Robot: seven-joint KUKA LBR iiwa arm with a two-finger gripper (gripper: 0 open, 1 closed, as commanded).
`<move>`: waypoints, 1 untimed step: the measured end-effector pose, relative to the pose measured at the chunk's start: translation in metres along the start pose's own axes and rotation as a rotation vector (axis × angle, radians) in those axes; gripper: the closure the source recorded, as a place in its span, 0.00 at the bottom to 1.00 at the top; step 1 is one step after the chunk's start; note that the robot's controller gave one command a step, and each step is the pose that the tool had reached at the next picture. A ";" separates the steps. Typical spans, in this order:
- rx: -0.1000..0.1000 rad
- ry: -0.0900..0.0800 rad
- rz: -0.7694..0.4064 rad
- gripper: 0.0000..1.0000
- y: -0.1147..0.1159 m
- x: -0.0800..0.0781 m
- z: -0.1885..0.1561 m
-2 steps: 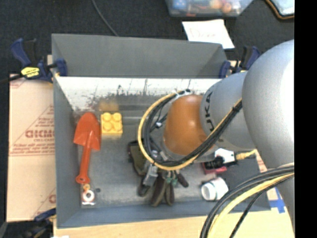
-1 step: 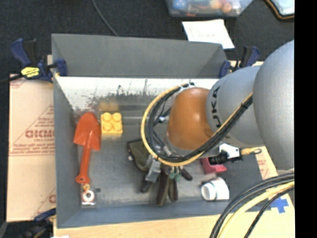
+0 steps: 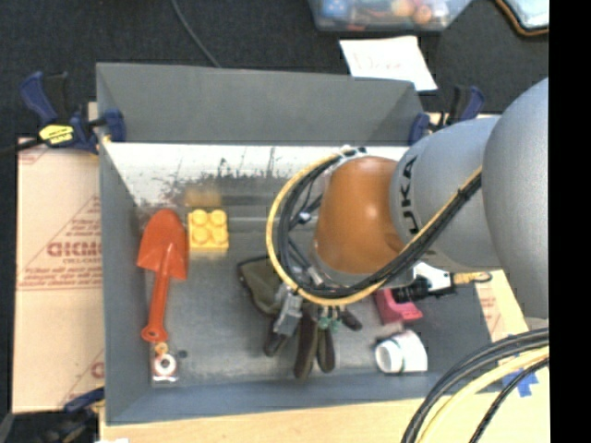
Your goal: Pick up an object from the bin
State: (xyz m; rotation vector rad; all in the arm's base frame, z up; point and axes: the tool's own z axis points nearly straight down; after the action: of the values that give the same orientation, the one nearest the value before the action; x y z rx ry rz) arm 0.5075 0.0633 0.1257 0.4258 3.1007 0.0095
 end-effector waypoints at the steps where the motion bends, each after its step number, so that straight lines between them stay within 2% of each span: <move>1: 0.000 0.000 0.000 1.00 0.000 0.000 -0.011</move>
Offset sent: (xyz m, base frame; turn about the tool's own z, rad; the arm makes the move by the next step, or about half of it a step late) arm -0.0003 -0.0003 0.0342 -0.0002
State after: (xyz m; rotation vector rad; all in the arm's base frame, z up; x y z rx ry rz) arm 0.5074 0.0631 0.1371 0.4252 3.1005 0.0096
